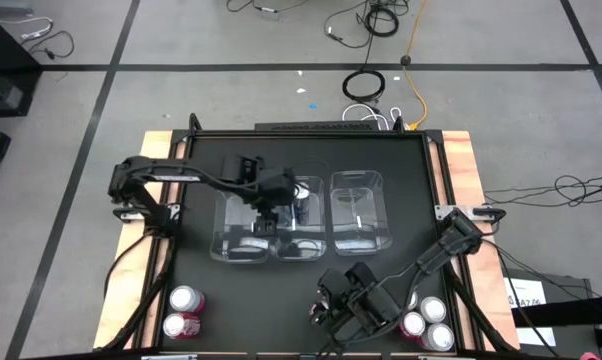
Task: Sort soda cans
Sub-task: Put the blue soda can into the middle transparent bin
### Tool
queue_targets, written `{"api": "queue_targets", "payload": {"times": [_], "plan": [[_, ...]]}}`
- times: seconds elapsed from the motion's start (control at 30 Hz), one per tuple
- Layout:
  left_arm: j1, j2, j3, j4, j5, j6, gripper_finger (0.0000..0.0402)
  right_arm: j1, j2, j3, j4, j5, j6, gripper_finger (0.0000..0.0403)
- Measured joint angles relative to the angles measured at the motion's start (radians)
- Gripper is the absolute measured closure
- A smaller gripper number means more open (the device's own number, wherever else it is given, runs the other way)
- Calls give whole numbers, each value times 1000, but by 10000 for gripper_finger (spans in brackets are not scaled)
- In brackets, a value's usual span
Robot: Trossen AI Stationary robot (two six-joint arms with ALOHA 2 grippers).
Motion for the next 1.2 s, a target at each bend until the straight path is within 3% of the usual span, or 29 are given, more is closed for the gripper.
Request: {"api": "queue_targets", "payload": {"times": [0.6, 1.2], "plan": [[0, 206, -1, 24, -47, 73, 155, -20, 0, 0, -1, -24, 46, 74], [-1, 222, -1, 98, -20, 57, 134, -22, 0, 0, -1, -26, 44, 74]]}}
